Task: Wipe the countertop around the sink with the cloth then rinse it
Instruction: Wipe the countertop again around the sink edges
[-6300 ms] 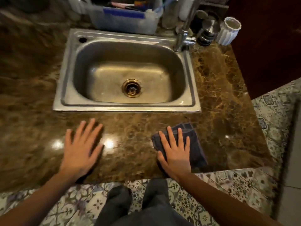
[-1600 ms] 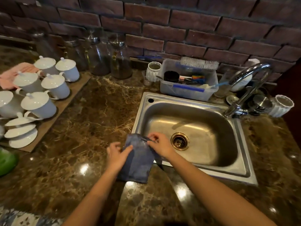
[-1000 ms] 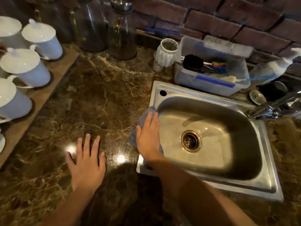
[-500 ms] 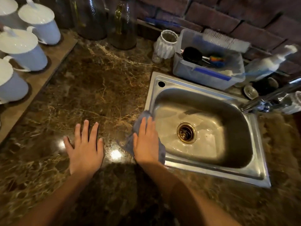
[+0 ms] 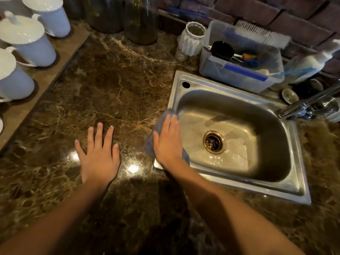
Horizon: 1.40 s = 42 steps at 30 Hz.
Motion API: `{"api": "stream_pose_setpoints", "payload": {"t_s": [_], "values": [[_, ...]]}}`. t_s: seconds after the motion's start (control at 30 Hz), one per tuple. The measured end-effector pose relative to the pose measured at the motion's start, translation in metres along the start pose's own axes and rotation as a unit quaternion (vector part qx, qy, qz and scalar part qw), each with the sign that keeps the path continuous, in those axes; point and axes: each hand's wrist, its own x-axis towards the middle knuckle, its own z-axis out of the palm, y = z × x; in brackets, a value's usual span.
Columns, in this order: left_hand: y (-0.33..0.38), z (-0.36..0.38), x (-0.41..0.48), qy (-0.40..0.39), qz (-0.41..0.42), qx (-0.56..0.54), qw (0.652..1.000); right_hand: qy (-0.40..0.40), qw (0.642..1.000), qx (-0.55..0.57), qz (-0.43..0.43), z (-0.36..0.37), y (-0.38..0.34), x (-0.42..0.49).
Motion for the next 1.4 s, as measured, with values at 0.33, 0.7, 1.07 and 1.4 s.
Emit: {"api": "stream_pose_setpoints", "payload": {"t_s": [0.33, 0.7, 1.07, 1.4], "values": [[0.000, 0.000, 0.001, 0.006, 0.010, -0.012, 1.000, -0.017, 0.999, -0.016, 0.022, 0.000, -0.007, -0.023], [0.100, -0.010, -0.030, -0.054, 0.142, -0.069, 0.986, -0.109, 0.973, 0.000, -0.202, -0.044, 0.155, -0.124], [0.178, 0.038, -0.069, -0.038, 0.137, 0.016, 0.990, -0.085, 0.996, 0.005, -0.026, -0.070, 0.195, -0.116], [0.179, 0.040, -0.067, -0.008, 0.124, 0.019, 0.992, -0.075, 0.984, -0.033, -0.155, -0.045, 0.177, -0.094]]}}
